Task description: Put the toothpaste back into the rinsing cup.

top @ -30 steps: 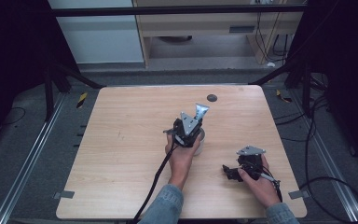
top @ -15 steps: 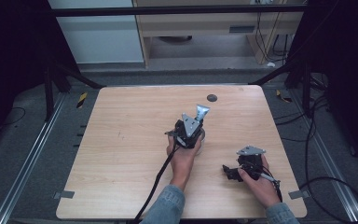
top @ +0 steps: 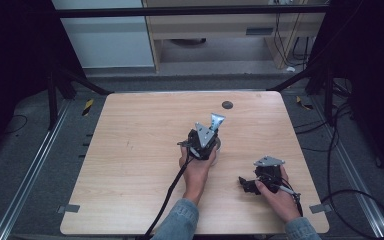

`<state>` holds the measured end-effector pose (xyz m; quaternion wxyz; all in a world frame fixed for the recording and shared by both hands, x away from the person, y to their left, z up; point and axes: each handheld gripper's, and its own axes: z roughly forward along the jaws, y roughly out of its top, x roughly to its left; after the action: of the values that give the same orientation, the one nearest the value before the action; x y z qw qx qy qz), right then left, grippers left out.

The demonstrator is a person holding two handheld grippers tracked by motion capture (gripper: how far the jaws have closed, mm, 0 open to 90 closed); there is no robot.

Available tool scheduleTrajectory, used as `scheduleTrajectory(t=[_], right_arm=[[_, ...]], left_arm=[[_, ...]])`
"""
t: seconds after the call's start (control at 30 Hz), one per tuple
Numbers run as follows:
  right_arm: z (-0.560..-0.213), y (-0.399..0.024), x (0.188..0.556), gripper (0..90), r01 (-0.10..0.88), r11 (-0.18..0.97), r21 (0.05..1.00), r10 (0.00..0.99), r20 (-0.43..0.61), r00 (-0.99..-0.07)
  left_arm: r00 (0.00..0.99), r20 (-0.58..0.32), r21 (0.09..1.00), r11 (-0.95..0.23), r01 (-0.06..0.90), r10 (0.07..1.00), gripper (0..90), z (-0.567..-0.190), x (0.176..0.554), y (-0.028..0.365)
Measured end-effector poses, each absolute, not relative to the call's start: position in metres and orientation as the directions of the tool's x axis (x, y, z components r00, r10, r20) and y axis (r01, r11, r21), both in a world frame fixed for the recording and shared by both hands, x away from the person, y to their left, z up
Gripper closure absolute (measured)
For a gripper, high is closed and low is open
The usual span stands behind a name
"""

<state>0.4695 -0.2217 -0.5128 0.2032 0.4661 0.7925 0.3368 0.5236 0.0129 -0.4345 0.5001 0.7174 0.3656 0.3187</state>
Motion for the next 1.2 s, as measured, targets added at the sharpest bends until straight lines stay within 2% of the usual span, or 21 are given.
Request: scheduleTrajectory(t=[0.37, 0.8, 1.2], right_arm=[[-0.5128, -0.2217, 0.4695, 0.6, 0.602, 0.339, 0.723, 0.876, -0.008, -0.483], [-0.5128, -0.2217, 0.4696, 0.6, 0.602, 0.339, 0.723, 0.876, -0.008, -0.483], [-0.5128, -0.2216, 0.4695, 0.6, 0.602, 0.338, 0.723, 0.876, -0.008, -0.483]], left_arm=[[0.524, 0.093, 0.952, -0.231, 0.203, 0.846, 76.8, -0.435, 0.5226, 0.0123], [0.54, 0.054, 0.934, -0.233, 0.27, 0.84, 72.8, -0.4294, 0.5258, 0.012], [0.541, 0.062, 0.935, -0.239, 0.263, 0.839, 70.3, -0.4281, 0.5247, 0.0124]])
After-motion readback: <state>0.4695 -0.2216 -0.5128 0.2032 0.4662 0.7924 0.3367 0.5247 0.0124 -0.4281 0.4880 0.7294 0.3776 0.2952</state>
